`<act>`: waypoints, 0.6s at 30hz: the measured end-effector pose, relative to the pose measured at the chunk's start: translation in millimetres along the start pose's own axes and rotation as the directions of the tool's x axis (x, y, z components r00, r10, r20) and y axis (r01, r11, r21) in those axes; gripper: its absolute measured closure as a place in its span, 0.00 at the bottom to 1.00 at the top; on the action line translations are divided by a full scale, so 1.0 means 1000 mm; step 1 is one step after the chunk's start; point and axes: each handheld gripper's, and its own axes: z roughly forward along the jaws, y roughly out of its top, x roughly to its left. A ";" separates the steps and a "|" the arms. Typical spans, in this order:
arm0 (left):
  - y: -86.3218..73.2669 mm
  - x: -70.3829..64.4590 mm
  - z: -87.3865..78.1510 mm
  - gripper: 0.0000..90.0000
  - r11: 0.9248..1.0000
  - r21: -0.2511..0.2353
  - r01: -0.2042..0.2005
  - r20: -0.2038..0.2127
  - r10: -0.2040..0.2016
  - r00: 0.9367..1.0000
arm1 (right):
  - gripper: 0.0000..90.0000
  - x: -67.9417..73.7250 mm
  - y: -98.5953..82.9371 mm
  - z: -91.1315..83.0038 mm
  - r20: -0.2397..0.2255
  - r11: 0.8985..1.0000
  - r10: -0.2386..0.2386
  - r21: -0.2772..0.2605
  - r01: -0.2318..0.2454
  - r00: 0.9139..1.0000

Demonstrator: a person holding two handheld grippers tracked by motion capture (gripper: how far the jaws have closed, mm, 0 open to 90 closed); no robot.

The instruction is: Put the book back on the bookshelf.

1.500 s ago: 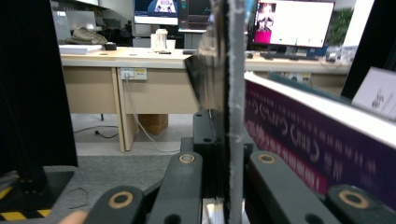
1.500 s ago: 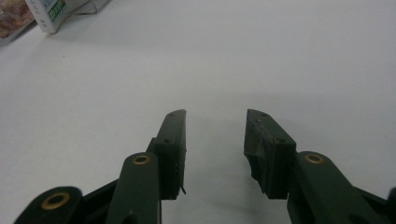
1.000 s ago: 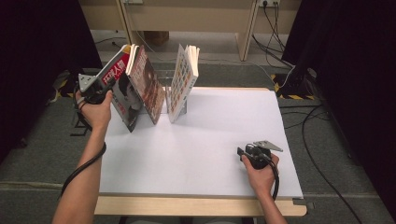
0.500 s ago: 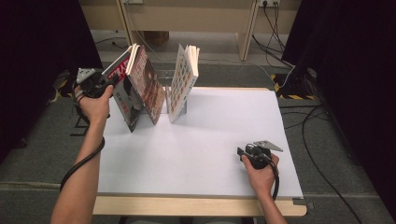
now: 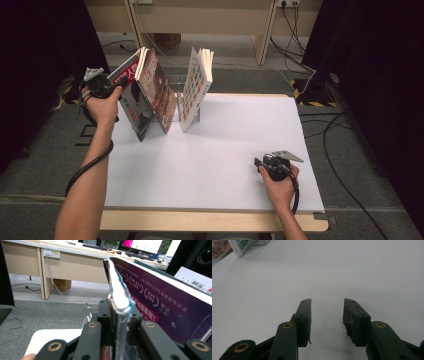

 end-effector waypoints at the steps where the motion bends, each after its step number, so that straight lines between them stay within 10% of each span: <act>1: 0.000 0.000 0.001 0.87 1.000 0.004 0.003 0.006 -0.003 1.000 | 0.65 0.000 0.000 0.000 0.002 1.000 0.001 0.003 -0.001 1.000; 14: -0.002 0.007 0.017 0.93 0.995 0.078 0.066 0.043 -0.070 0.997 | 0.65 0.000 0.000 0.000 0.002 1.000 -0.003 -0.002 0.003 1.000; 18: 0.001 0.001 0.017 0.96 0.996 0.089 0.029 0.054 -0.034 0.998 | 0.65 0.000 0.000 0.000 0.003 1.000 0.000 -0.002 0.000 1.000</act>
